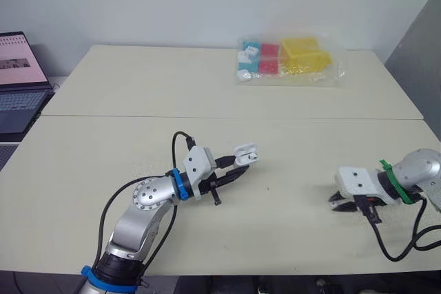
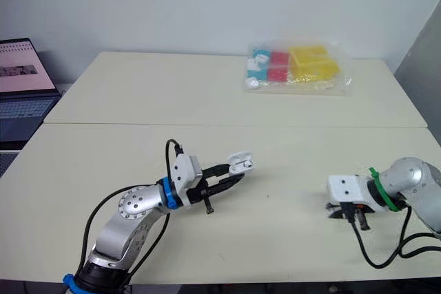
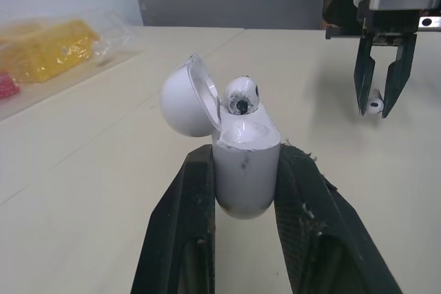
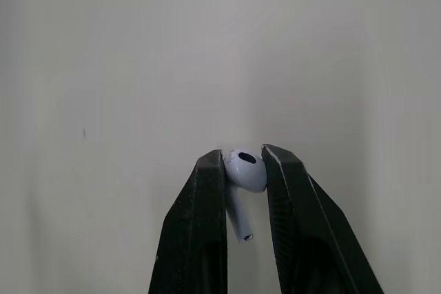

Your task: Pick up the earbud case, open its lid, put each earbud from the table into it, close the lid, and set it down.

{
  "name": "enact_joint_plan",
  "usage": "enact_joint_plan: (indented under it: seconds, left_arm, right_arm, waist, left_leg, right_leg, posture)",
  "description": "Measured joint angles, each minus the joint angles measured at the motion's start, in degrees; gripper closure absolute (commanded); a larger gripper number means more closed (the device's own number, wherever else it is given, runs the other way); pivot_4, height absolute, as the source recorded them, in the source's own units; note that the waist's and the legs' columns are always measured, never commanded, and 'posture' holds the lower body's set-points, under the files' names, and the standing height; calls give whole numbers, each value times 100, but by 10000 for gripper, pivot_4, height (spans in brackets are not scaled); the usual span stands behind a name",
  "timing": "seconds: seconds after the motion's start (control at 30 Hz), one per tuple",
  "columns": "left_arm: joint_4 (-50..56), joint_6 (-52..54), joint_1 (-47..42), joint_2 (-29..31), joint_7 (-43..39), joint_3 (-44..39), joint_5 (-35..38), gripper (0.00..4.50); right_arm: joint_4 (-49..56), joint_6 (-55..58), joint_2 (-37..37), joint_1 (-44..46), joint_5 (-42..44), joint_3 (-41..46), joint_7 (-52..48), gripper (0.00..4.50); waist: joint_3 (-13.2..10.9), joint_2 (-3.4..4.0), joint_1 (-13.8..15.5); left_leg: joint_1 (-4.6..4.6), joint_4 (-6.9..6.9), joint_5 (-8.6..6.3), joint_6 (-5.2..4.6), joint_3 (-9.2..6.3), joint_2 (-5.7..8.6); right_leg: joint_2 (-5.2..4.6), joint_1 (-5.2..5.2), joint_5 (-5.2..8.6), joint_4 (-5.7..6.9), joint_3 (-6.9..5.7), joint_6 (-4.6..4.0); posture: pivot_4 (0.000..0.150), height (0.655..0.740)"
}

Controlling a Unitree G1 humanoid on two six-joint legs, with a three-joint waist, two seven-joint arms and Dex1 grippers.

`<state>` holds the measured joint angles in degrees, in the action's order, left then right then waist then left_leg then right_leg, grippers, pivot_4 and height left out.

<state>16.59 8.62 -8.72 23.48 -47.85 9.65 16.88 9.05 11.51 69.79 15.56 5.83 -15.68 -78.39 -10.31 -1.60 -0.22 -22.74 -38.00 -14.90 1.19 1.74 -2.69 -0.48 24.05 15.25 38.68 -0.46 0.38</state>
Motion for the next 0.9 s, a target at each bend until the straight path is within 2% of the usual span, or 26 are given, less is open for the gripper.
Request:
enact_joint_plan:
  seconds: [0.3, 0.9]
  left_arm:
    - [155, 152, 108, 14, 93, 3, 4, 37023]
    - [158, 227, 67, 40, 83, 7, 7, 37023]
  right_arm:
    - [-148, -2, -68, 187, -726, -199, -134, 40850]
    - [103, 385, -49, 56, -928, -109, -153, 40850]
  waist:
    - [1, 1, 7]
    - [1, 0, 13]
  left_leg:
    - [10, -5, 1, 1, 2, 0]
    - [52, -7, 1, 1, -2, 1]
  right_leg:
    - [-2, -5, 0, 12, 2, -1]
    - [-16, -51, 1, 8, -2, -1]
  posture:
    - [1500, 7400]
    - [1500, 7400]
